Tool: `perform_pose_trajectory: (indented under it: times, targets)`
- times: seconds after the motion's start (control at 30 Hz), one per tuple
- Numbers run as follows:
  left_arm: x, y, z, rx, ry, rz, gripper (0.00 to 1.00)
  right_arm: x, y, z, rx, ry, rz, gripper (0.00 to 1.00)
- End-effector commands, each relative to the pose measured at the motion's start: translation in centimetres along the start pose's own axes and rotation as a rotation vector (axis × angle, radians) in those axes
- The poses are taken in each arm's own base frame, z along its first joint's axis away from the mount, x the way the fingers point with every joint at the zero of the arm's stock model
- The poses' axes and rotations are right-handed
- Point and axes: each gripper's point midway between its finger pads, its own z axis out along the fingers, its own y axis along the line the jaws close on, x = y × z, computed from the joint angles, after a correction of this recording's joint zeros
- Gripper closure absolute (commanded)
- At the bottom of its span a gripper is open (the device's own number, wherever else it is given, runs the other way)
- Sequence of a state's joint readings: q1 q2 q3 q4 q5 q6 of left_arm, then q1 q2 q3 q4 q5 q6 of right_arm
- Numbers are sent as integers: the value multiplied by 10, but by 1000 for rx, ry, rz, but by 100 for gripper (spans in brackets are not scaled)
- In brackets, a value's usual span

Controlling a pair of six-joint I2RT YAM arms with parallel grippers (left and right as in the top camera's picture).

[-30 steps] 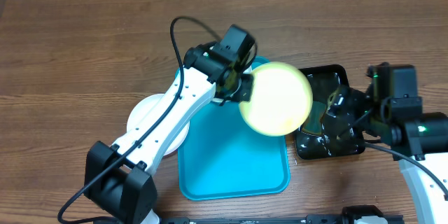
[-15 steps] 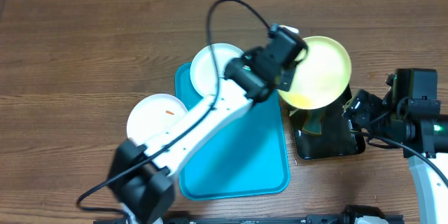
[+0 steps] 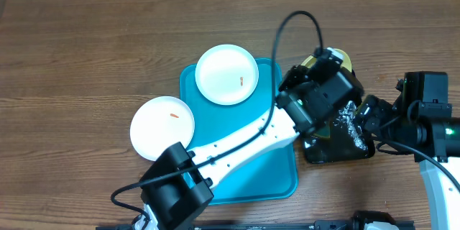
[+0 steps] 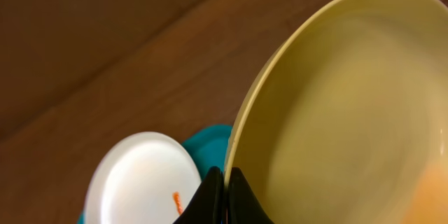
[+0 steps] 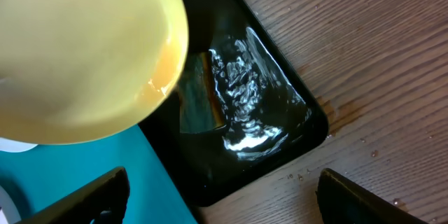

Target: Clean dirty plates on tray and stack at the side

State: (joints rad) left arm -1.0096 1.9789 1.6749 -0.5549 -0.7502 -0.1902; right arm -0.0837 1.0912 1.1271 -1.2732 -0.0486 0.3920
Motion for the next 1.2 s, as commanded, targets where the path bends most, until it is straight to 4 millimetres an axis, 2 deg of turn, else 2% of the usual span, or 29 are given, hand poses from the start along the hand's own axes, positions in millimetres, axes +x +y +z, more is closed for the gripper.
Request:
perform_pose_trajectory:
  times: [0.0, 0.2, 0.5, 0.67, 0.77, 0.8, 0.9, 0.97, 1.07, 1.17]
  targets:
    - [-30, 19, -27, -188, -111, 102, 96, -4, 2, -6, -17, -24, 1, 12]
    - [-46, 20, -45, -276, -176, 151, 96, -4, 2, -6, -17, -23, 1, 12]
    - [-46, 21, -45, -278, -177, 151, 96, -4, 1, -6, -9, -27, -6, 12]
    - [-45, 22, -44, -280, -172, 154, 96, -16, -20, -8, 61, -74, 61, 5]
    - [-44, 20, -44, -267, -171, 154, 96, -27, -46, -11, 84, -96, 189, 2]
    - [-44, 17, -43, -253, -169, 158, 96, -30, -59, -13, 72, -99, 266, 0]
    - [-42, 16, -42, -245, -165, 148, 96, -36, -77, -19, -9, -104, 418, 0]
    - [-40, 12, -41, -218, -158, 155, 96, -40, -99, -26, -50, -131, 559, 0]
    - [-39, 9, -40, -201, -156, 158, 96, -41, -115, -29, -52, -145, 649, 0]
    - [-40, 8, -40, -193, -158, 155, 96, -41, -122, -26, -39, -138, 674, 0]
